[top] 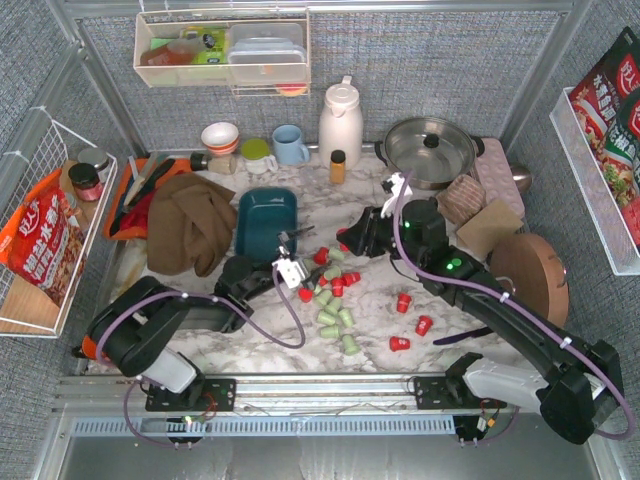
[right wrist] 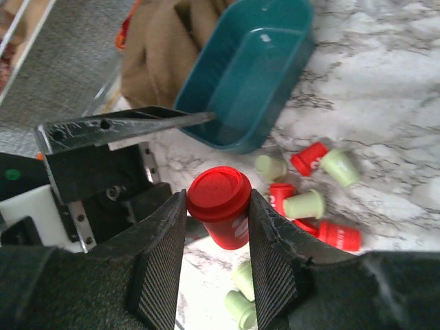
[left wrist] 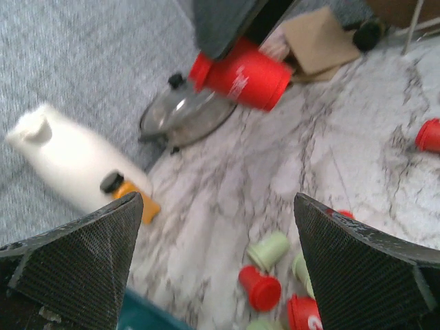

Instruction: Mix the coffee capsules in the storage basket

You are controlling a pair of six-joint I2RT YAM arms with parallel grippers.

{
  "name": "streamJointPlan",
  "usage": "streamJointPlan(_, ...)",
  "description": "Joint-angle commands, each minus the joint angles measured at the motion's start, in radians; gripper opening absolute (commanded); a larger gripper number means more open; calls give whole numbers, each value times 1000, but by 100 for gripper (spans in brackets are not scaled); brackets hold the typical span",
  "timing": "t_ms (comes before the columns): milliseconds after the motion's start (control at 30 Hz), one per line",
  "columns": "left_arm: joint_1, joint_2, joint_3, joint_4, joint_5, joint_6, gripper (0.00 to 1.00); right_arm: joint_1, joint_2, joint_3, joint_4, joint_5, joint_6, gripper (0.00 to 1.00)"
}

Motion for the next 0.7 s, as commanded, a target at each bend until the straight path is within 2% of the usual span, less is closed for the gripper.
streamJointPlan(0, -32, 60, 34, 219, 116, 81, 99, -1, -10, -8, 87, -121, 41, 39)
streamJointPlan(133, -67, 85, 62, 219, 113, 107, 97, -3, -12, -19, 87, -164, 28, 39)
streamJointPlan(367, -101, 106, 78, 200, 96, 134, 82, -11, -12, -37, 80, -172, 32, 39)
streamJointPlan(667, -116, 91, 80, 173, 59, 162, 74, -20, -14, -32, 49, -182, 39, 39)
